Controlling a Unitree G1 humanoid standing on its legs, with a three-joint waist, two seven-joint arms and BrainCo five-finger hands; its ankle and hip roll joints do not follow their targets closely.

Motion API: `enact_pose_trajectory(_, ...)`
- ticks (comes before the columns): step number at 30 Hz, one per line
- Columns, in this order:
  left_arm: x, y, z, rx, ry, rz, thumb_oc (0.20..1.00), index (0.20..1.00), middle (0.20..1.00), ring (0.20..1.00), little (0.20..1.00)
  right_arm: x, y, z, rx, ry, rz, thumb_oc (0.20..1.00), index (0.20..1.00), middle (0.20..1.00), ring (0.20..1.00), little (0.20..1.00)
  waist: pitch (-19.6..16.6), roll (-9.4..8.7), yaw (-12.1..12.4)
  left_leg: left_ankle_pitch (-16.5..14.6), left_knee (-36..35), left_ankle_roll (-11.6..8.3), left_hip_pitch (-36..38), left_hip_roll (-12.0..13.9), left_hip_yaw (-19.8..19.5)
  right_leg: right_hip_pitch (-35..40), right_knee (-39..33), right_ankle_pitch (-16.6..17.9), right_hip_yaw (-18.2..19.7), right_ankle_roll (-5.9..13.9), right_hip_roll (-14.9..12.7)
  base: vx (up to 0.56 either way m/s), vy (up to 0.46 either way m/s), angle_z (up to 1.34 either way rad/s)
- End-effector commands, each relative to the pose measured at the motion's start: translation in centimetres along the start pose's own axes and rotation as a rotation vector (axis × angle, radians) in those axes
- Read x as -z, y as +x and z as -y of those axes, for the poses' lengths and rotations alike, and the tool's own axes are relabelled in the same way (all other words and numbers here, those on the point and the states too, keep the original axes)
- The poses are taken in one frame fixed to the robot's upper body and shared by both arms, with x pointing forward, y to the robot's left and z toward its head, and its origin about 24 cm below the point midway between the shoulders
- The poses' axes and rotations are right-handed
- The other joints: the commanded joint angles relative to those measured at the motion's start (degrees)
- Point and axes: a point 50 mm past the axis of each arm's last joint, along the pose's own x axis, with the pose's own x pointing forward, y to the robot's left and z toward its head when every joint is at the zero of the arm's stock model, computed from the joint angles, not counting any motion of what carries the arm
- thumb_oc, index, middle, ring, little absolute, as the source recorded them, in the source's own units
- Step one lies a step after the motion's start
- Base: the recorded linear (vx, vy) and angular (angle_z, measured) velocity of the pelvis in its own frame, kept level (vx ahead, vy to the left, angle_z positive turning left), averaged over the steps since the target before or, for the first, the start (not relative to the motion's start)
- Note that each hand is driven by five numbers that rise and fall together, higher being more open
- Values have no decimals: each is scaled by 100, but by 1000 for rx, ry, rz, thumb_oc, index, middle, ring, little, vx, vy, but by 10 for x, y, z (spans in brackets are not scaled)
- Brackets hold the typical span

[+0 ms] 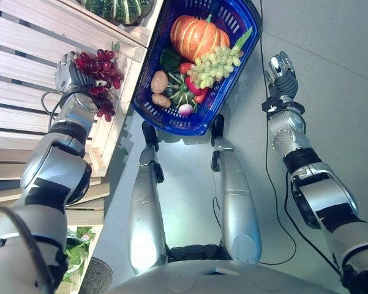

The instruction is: Pick up fruits and vegetables into the basket

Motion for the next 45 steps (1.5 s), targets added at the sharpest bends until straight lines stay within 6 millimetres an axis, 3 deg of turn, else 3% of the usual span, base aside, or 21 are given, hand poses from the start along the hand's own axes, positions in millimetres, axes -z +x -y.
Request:
enact_pose_trajectory(1,23,-1,3,81,3,-115,1000,1000,1000,1000,1000,-4,-2,-8,-29,36,63,1000,1000,1000,1000,1000,-102,-247,-6,-296,473,348,-358,-339,147,238,-298,18,-124,-192,398,0,0,0)
enact_pose_trajectory(7,24,-1,5,114,11,-128,1000,1000,1000,1000,1000,-6,0,-14,-36,48,77,1000,1000,1000,1000,1000,-102,-332,-6,-320,460,349,-402,-318,147,192,-332,36,-122,-180,414,0,0,0)
enact_pose_trajectory(10,22,-1,6,143,5,-122,784,784,784,784,784,-7,0,-17,-38,50,77,1000,1000,1000,1000,1000,-102,-361,-3,-322,443,345,-416,-316,140,181,-356,48,-120,-176,420,0,0,0)
enact_pose_trajectory(11,21,-2,8,161,7,-114,592,592,592,592,592,-7,0,-17,-39,52,77,1000,1000,1000,1000,1000,-102,-365,-6,-331,444,347,-414,-319,137,178,-353,45,-116,-174,421,0,0,0)
enact_pose_trajectory(12,19,-2,10,184,9,-111,507,507,507,507,507,-6,0,-18,-42,52,76,1000,1000,1000,1000,1000,-102,-371,-11,-333,436,352,-406,-323,143,181,-358,53,-114,-173,427,0,0,0)
enact_pose_trajectory(14,19,-4,15,218,14,-114,445,445,445,445,445,-6,0,-20,-48,55,78,1000,1000,1000,1000,1000,-102,-378,-11,-332,428,357,-405,-325,148,183,-374,65,-115,-168,429,0,0,0)
enact_pose_trajectory(15,20,-5,17,235,21,-120,341,341,341,341,341,-6,-1,-21,-50,56,80,1000,1000,1000,1000,1000,-102,-383,-10,-333,428,357,-413,-325,146,175,-379,72,-115,-166,428,0,0,0)
enact_pose_trajectory(19,26,-9,25,295,60,-138,282,282,282,282,282,-7,0,-24,-57,63,85,1000,1000,1000,1000,1000,-102,-410,-12,-340,432,356,-417,-323,145,180,-412,95,-116,-161,423,0,0,0)
enact_pose_trajectory(21,27,-10,28,311,73,-146,288,288,288,288,288,-6,0,-26,-58,66,87,1000,1000,1000,1000,1000,-102,-416,-15,-337,428,355,-424,-320,146,177,-429,104,-113,-161,425,0,0,0)
enact_pose_trajectory(23,31,-13,32,336,91,-162,347,347,347,347,347,-6,-1,-29,-56,66,88,1000,1000,1000,1000,1000,-102,-424,-17,-338,418,355,-422,-320,147,182,-447,108,-101,-158,428,0,0,0)
enact_pose_trajectory(26,35,-16,36,372,122,-183,514,514,514,514,514,-6,-1,-27,-54,69,87,1000,1000,1000,1000,1000,-102,-436,-19,-342,419,360,-418,-319,156,185,-453,120,-104,-156,426,0,0,0)
enact_pose_trajectory(27,37,-17,38,377,149,-185,922,922,922,922,922,-5,-1,-27,-54,69,87,1000,1000,1000,1000,1000,-102,-439,-18,-342,414,361,-414,-320,159,191,-465,125,-106,-156,426,0,0,0)
enact_pose_trajectory(28,38,-17,39,380,158,-193,1000,1000,1000,1000,1000,-5,-1,-27,-52,71,87,1000,1000,1000,1000,1000,-102,-446,-16,-344,416,364,-413,-322,157,193,-468,132,-105,-154,426,0,0,0)
enact_pose_trajectory(45,46,-29,57,537,122,-233,1000,1000,1000,1000,1000,-3,-3,-30,-46,80,84,1000,1000,1000,1000,1000,-102,-425,9,-341,403,372,-400,-337,138,223,-513,163,-117,-145,401,0,0,0)
